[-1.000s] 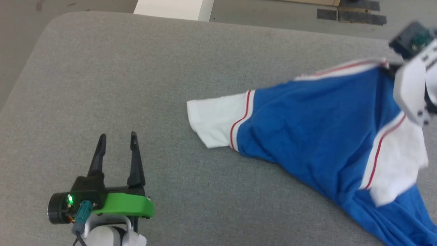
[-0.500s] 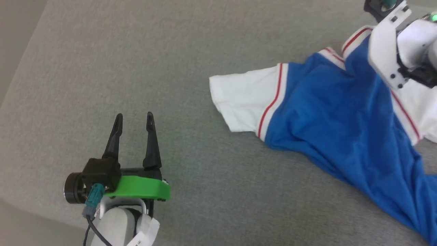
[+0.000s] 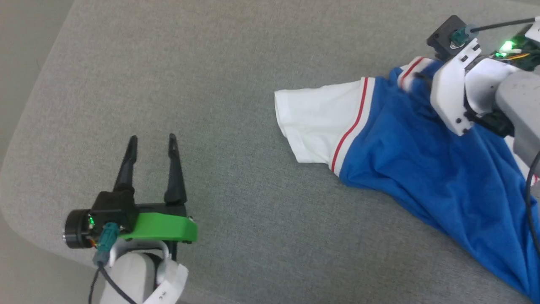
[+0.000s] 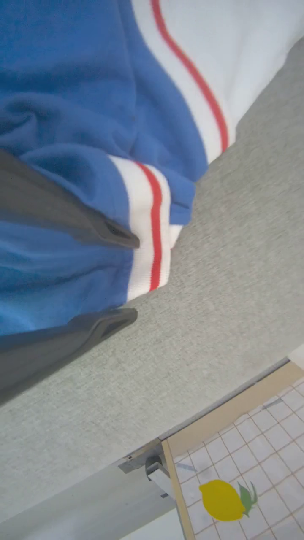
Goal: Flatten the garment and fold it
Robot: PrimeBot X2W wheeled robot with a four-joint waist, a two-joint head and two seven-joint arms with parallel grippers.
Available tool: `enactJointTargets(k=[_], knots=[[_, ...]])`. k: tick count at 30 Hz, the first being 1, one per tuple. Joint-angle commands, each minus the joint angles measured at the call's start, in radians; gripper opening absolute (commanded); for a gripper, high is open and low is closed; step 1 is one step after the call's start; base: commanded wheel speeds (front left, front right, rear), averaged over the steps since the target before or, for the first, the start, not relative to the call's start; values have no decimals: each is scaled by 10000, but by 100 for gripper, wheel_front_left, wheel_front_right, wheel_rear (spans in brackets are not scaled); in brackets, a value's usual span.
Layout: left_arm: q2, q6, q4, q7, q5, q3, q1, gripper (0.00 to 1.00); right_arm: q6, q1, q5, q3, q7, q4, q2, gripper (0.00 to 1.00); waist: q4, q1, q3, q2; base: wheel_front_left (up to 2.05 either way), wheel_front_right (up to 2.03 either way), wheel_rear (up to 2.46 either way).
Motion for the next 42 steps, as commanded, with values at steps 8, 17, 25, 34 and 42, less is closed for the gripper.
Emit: enactJointTargets(k=[8,17,25,34,42], knots=[[683,-796,239,-36,765,618,-544,100,-17,868,-406,-1231,-3368,-161,-250,100,-1783,-1,-1917,0,0,0,0],[1721,-1584,2156,74,813,271,-2549,100,-17,3153,-2124,-4750,-5272,-1012,-160,100,-2495,-1,-2481,0,0,0,0],[2442,-1882,3531,1639,-147,-1152,-4480,100,-17,6377,-4359,-9313,-5358,-3776,1448,100,-2943,-1,-2522,0,0,0,0],[3306,-1890,4645,4440,-2964,-3968,-6319,100,-17,9090,-5541,-11458,-5286,-6518,3274,100,-3147,-1,-2352,0,0,0,0],[4115,-1891,5286,7787,-5220,-6585,-7614,100,-17,10023,-5917,-11584,-5020,-7684,3693,100,-3415,-1,-1962,0,0,0,0]])
